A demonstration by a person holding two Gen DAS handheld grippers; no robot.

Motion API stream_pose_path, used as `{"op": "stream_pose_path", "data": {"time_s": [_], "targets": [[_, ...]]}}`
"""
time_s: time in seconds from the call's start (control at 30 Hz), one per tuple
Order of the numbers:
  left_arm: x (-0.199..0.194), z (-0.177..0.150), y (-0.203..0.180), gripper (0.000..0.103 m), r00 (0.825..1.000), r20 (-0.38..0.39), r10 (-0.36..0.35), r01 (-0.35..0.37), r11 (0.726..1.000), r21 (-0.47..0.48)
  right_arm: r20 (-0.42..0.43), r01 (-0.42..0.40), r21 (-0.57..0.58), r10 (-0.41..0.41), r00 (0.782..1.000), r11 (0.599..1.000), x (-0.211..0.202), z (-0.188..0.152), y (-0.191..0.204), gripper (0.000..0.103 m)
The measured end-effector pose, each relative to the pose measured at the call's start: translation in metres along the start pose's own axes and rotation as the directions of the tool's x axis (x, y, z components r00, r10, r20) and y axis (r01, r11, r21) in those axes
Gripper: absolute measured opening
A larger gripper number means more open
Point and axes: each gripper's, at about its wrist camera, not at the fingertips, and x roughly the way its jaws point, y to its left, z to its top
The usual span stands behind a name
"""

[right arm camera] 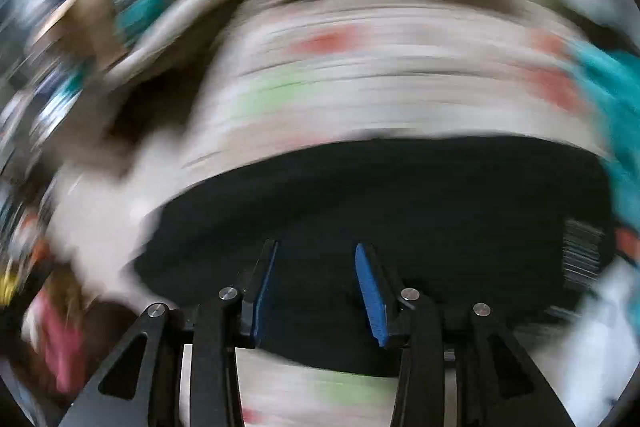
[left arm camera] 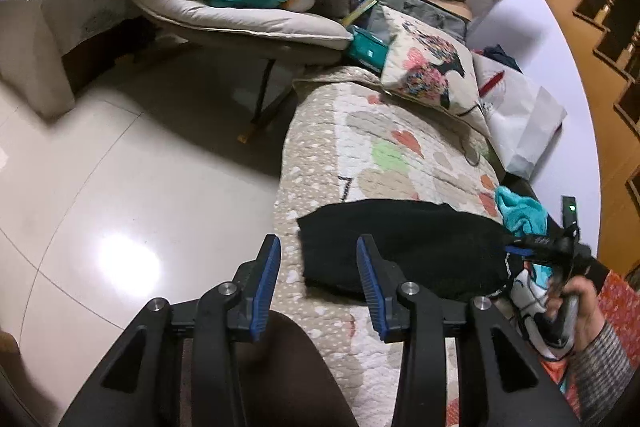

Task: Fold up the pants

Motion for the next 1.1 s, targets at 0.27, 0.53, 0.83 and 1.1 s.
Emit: {"op": "stream_pose_path", "data": {"time_s": [0.27, 0.53, 0.83, 1.1], "targets": [[0.010, -0.006, -0.034, 0.038, 0.999, -0.039, 0.015, -0.012, 0.998, 0.064, 0.056, 0.176, 0.267, -0.197, 0.979, 0.948, -0.039, 0.014, -0.160, 0.055], [-0.002, -0.005, -0.075, 0.038, 0.998, -0.041, 0.037, -0.031, 0.990, 0.140, -0.050, 0.186, 0.194, -0.179, 0.983, 0.963, 0.008, 0.021, -0.146, 0.044], [0.026, 0.021, -0.100, 0.038, 0.999, -0.043, 0.011, -0.009, 0.999, 0.033, -0.094, 0.384, 0.087, -0.376, 0.922, 0.919, -0.002, 0.016, -0.157, 0.007], [0.088, 0.017, -0.066, 0.038, 0.998, -0.045, 0.044, -0.052, 0.980, -0.191, -0.078, 0.513, 0.067, -0.508, 0.858, 0.856, -0.035, 0.010, -0.157, 0.012]]}}
